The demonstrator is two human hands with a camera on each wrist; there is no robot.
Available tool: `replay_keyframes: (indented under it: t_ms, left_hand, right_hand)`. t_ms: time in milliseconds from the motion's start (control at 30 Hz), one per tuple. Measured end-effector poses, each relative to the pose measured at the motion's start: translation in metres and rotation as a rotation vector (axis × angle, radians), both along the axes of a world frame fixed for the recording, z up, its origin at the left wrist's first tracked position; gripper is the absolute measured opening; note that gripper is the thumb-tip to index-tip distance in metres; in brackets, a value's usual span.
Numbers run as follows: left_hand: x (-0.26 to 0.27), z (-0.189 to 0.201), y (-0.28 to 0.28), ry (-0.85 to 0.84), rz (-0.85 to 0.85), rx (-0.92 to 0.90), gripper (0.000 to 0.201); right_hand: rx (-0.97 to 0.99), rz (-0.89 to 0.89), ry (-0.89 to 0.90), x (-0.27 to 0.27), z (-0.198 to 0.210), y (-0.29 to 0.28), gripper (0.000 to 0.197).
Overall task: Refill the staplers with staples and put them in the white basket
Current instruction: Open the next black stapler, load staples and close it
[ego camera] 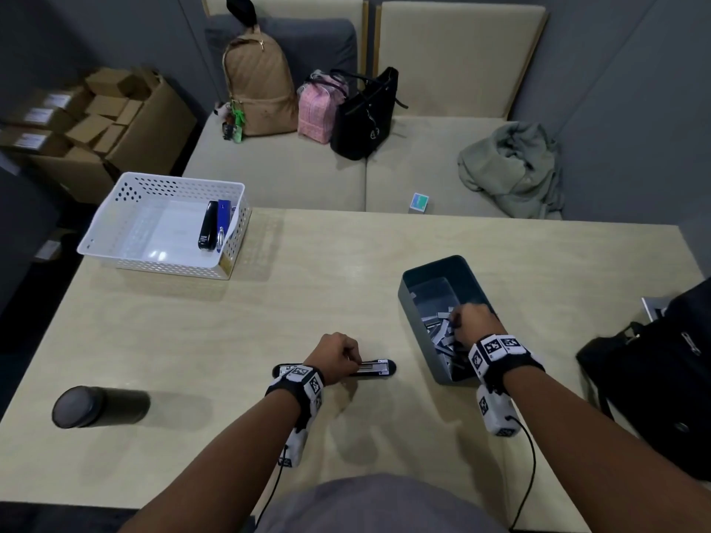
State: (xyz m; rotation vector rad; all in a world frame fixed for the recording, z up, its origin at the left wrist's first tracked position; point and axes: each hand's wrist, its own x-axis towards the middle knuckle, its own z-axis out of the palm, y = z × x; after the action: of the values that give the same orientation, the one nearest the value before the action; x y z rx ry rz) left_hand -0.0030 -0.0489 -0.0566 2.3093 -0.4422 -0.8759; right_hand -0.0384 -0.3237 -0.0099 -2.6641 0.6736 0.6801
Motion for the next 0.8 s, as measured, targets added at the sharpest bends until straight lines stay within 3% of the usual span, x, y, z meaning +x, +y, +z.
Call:
replay_keyframes:
  t_ms: [133,433,567,700,800]
  left_hand:
    - [0.001,-0.002,0.000,0.008,-0.002,0.009,0.013]
    - [0.002,-0.002,-0.002,0.015,-0.015,0.023,0.013]
    - [0.001,0.001,-0.003,0.012,-0.015,0.032,0.013]
    - [0.000,-0.001,-0.003,0.015,-0.014,0.036,0.013]
    - [0.001,-0.002,-0.003,0.020,-0.004,0.036,0.012]
  right_hand:
    - [0.030,0.106,0.079,0.000,-0.003,0.003,0.010]
    - [0.033,0.270,0.135,-0.002,-0.006,0.002,0.015]
    - [-0.060,0.454,0.122,-0.003,-0.006,0.008,0.019]
    - [-0.157,0.498,0.105,-0.004,-0.013,0.012,0.037]
    - [-0.095,0.432,0.104,-0.005,-0.013,0.013,0.032]
